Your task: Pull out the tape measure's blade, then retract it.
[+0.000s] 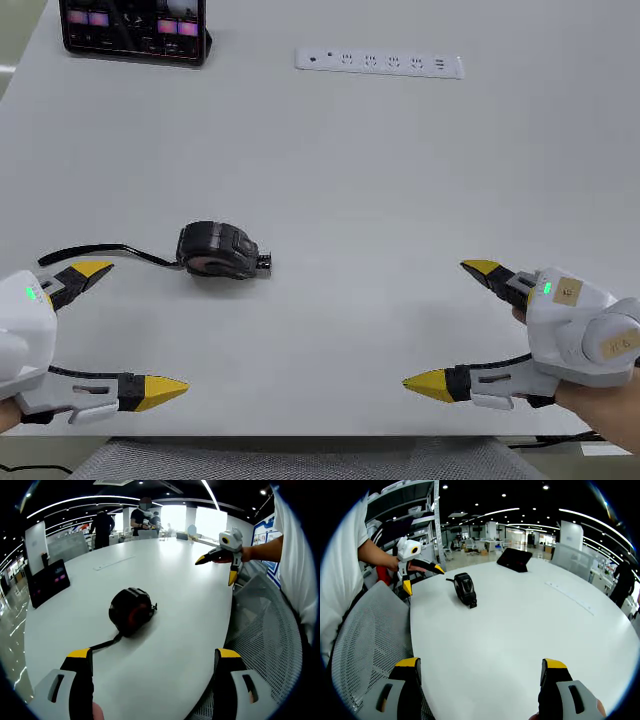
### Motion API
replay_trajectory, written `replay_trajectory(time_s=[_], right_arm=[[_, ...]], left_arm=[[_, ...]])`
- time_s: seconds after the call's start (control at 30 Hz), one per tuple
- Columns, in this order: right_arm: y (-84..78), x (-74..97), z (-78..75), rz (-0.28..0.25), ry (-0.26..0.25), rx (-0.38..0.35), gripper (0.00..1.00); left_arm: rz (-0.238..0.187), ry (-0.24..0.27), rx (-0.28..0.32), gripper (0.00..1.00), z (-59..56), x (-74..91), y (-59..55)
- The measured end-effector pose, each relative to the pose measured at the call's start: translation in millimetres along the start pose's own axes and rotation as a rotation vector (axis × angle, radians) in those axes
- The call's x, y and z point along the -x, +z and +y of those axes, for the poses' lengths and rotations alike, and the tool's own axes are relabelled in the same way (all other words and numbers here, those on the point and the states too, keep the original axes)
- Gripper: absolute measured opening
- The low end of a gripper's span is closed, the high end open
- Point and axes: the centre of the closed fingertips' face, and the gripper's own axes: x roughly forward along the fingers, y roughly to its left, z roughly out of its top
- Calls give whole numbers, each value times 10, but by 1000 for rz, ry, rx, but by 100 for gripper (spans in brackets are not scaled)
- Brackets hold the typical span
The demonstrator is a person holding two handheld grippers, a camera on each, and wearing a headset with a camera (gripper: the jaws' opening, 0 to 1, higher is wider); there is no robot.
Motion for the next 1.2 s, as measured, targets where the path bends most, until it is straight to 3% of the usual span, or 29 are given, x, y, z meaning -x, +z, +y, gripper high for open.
replay_trajectory(time_s=[0.8, 1.2], right_arm=[[53, -56, -74, -2, 10, 2, 99], [109, -125, -144, 4, 27, 23, 99]], left_arm=[[23, -16, -5, 99, 74, -68, -11], [34, -24, -39, 99, 175, -128, 59]])
